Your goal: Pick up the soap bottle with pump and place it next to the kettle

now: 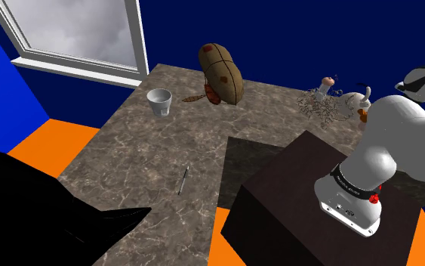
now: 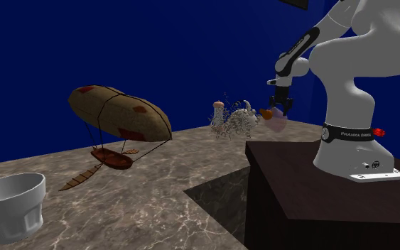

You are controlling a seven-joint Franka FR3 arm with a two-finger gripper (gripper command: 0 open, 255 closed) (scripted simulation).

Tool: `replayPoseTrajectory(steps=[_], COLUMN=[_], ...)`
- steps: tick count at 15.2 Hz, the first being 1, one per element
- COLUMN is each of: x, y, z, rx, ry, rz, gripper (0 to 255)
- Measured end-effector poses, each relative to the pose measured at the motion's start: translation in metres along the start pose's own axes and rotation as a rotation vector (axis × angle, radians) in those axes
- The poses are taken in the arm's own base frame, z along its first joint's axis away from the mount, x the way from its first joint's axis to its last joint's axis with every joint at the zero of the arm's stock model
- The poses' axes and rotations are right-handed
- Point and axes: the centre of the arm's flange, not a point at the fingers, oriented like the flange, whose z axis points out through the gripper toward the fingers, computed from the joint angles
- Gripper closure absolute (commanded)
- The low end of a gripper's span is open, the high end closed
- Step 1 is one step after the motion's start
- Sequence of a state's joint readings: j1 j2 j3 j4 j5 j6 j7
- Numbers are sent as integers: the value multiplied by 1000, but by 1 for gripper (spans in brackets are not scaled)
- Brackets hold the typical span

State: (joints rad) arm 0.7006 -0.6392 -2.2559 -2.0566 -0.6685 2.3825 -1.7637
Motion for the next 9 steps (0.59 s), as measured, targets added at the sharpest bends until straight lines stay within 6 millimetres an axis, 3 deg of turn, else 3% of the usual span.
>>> replayPoseTrajectory(steps=[1,2,8,9], x=[0,1,1,0], y=[0,0,-3,-2], z=[0,0,5,-1], rx=[1,1,10,10], ry=[0,0,7,7], rz=[0,0,3,3], gripper=[255,0,0,0])
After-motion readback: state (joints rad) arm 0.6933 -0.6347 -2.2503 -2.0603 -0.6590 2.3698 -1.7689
